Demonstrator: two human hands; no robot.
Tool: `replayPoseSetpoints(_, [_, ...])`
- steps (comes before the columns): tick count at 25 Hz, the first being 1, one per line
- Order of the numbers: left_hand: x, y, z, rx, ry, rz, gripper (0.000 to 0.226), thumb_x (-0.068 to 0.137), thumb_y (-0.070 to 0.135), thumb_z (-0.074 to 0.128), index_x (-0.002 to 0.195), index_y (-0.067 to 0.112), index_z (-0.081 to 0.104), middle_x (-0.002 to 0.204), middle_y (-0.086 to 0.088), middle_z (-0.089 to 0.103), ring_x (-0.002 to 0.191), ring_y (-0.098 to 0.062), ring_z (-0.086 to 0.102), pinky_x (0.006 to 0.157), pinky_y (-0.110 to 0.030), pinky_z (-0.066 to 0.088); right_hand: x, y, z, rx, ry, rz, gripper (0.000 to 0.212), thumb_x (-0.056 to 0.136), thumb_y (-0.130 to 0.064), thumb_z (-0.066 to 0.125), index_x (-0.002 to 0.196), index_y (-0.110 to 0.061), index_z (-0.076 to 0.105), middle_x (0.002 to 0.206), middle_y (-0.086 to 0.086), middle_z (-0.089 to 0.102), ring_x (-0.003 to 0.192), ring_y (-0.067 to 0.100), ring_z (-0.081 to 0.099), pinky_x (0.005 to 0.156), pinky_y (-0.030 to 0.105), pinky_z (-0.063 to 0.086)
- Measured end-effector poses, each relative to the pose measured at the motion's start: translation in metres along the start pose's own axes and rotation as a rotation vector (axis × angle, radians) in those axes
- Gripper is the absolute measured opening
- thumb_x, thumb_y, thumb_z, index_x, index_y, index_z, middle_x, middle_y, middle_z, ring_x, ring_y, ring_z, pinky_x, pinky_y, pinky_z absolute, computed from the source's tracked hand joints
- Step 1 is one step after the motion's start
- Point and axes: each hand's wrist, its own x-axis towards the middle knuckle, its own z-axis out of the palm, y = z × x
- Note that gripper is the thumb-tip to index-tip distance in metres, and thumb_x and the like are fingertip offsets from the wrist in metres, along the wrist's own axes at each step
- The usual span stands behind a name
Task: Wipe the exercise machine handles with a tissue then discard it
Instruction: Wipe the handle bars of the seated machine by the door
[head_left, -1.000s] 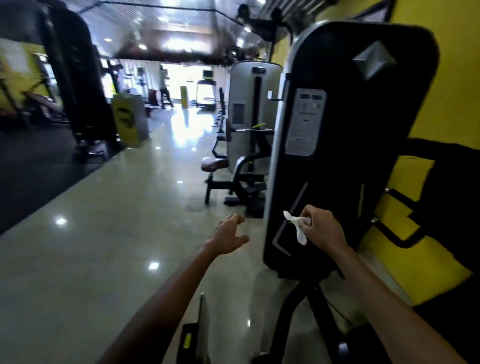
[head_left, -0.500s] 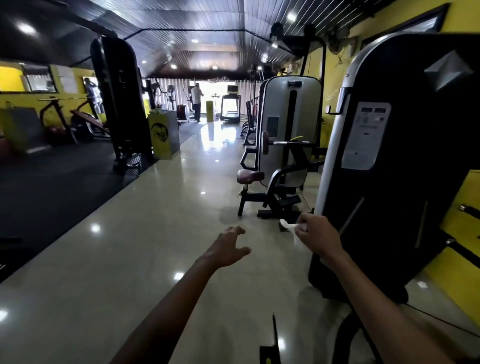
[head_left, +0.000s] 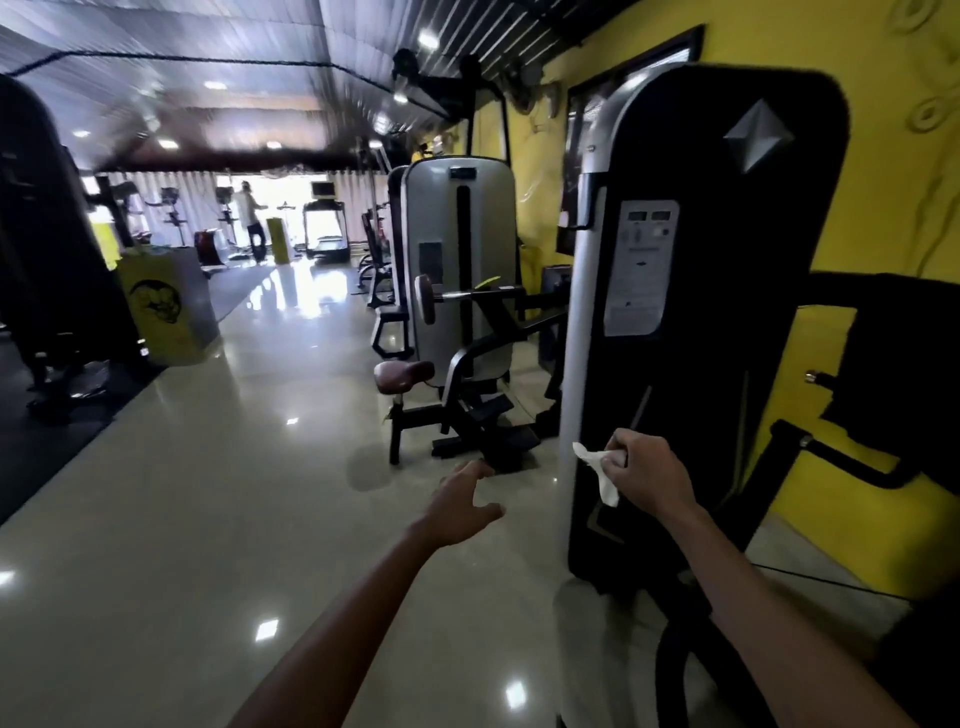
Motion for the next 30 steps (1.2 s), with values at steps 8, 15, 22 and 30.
replayPoseSetpoints(8, [0.178, -0.006, -0.001, 0.002, -0.113, 0.212, 0.05, 0.086, 0.03, 0.067, 0.131, 0.017, 0.048, 0.124, 0.003, 0.048, 0.111, -0.01, 0.047, 0.084, -0.015, 0.035, 0.123, 0.069, 0.038, 0.008, 0.178, 0.182, 0.016, 0.09, -0.014, 0.052, 0.088, -0.009, 0.067, 0.09, 0.008, 0.058, 0.077, 0.025, 0.059, 0.062, 0.028, 0.039])
replayPoseSetpoints(15, [0.32, 0.013, 0.053, -0.09, -0.306, 0.383, 0.052, 0.088, 0.031, 0.065, 0.134, 0.017, 0.044, 0.128, 0.007, 0.044, 0.123, -0.013, 0.045, 0.097, -0.023, 0.038, 0.176, 0.134, 0.044, -0.028, 0.244, 0.323, 0.014, 0.092, -0.006, 0.051, 0.085, -0.004, 0.062, 0.085, 0.003, 0.046, 0.067, 0.017, 0.048, 0.058, 0.023, 0.037])
replayPoseSetpoints(22, [0.448, 0.052, 0.124, -0.108, -0.531, 0.597, 0.055, 0.089, 0.03, 0.063, 0.138, 0.013, 0.041, 0.136, -0.002, 0.044, 0.126, -0.014, 0.042, 0.099, -0.017, 0.031, 0.21, 0.2, 0.05, -0.102, 0.332, 0.562, 0.031, 0.084, -0.024, 0.064, 0.068, -0.001, 0.052, 0.068, 0.012, 0.052, 0.071, 0.018, 0.046, 0.058, 0.015, 0.03])
replayPoseSetpoints(30, [0.524, 0.11, 0.235, -0.117, -0.71, 0.743, 0.053, 0.091, 0.029, 0.061, 0.138, 0.016, 0.04, 0.137, -0.001, 0.04, 0.13, -0.016, 0.038, 0.095, -0.016, 0.029, 0.216, 0.277, 0.048, -0.225, 0.433, 0.871, 0.022, 0.08, -0.018, 0.07, 0.076, -0.017, 0.048, 0.084, 0.003, 0.054, 0.089, 0.019, 0.051, 0.068, 0.03, 0.043])
